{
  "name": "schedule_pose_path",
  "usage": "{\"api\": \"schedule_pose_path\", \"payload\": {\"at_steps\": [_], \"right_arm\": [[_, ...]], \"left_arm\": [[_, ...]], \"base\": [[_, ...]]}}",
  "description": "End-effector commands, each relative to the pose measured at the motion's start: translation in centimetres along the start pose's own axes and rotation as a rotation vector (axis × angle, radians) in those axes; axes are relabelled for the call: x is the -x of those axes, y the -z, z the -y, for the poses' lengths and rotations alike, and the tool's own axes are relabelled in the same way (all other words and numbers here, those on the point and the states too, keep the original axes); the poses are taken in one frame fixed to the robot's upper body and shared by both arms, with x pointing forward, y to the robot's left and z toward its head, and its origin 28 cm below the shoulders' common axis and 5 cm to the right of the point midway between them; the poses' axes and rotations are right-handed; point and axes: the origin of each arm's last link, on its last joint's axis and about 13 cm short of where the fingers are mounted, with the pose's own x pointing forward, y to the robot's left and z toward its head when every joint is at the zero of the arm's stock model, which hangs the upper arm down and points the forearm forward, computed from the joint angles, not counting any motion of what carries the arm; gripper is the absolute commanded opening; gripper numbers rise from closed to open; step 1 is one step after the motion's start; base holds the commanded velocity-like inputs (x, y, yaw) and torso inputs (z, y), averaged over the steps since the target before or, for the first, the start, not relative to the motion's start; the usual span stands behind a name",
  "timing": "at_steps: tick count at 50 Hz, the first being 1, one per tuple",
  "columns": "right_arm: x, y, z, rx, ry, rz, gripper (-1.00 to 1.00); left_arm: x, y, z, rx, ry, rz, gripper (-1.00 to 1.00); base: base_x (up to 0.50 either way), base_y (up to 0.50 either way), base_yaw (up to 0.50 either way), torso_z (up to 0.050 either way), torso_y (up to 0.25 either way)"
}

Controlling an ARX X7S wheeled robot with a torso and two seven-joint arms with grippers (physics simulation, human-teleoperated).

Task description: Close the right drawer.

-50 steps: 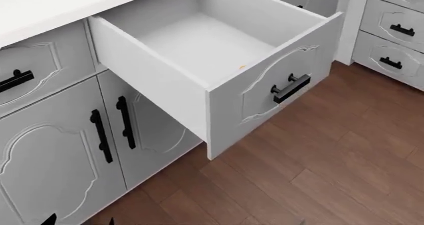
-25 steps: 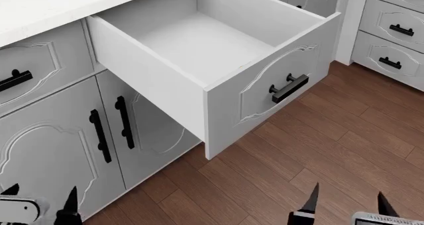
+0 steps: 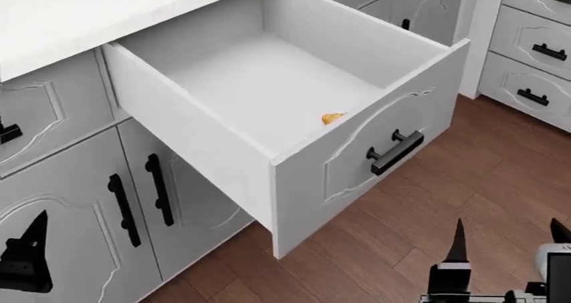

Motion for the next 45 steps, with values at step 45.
{"api": "schedule_pose_path", "payload": {"at_steps": [45], "right_arm": [[1.2,0.7,0.4,0.029,0.037,-0.018,1.0]], "left_arm": [[0.8,0.5,0.1,-0.006,0.017,-0.035,1.0]], "base": [[0.3,-0.31,0.0,0.0,0.001]]}}
